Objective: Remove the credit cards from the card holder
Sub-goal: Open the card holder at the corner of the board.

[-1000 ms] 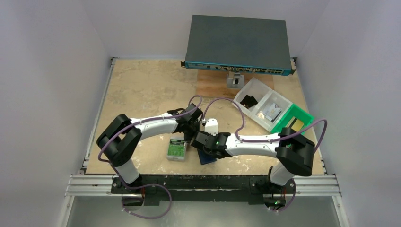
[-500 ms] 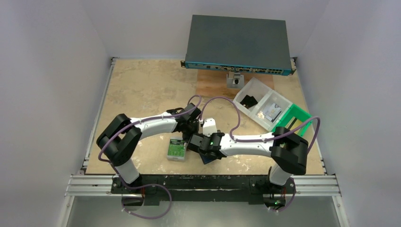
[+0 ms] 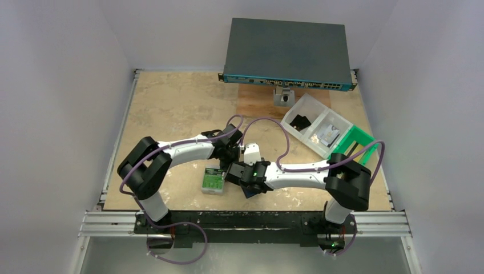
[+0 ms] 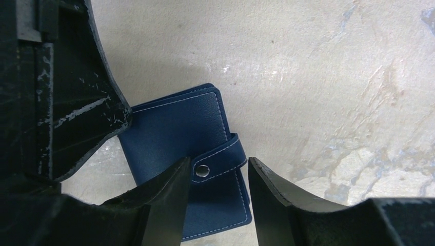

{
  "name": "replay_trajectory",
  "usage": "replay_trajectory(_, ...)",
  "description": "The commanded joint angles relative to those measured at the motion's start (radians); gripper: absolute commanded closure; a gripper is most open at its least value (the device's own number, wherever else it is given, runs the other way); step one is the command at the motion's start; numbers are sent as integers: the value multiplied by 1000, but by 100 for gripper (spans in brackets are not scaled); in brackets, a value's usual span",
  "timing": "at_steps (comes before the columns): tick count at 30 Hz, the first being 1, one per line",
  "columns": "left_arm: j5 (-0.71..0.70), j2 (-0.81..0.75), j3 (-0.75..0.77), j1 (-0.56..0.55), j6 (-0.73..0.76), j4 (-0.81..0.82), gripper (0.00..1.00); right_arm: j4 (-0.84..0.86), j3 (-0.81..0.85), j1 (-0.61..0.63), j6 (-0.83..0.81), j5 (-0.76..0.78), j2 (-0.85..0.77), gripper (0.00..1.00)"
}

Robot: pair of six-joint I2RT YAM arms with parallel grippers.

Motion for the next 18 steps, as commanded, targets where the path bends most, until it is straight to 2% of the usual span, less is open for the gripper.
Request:
replay_trajectory(1,-58,51,22,-18,-8,25,100,169,-26,55,-73,-134,2,55)
replay_trajectory(11,-59,50,40,-18,-4,11,100,154,-56,55,-48,-163,41,70)
replay_trajectory(14,-63,49,46,-18,-3,6,100,162,-83,55,-31,-212,39,84)
replay_trajectory(16,-68,50,50,-18,0,-2,100,177,-107,55,-18,-241,26,96)
replay_trajectory(18,-72,52,54,-18,3,-9,100,185,-133,55,-1,-262,5,100)
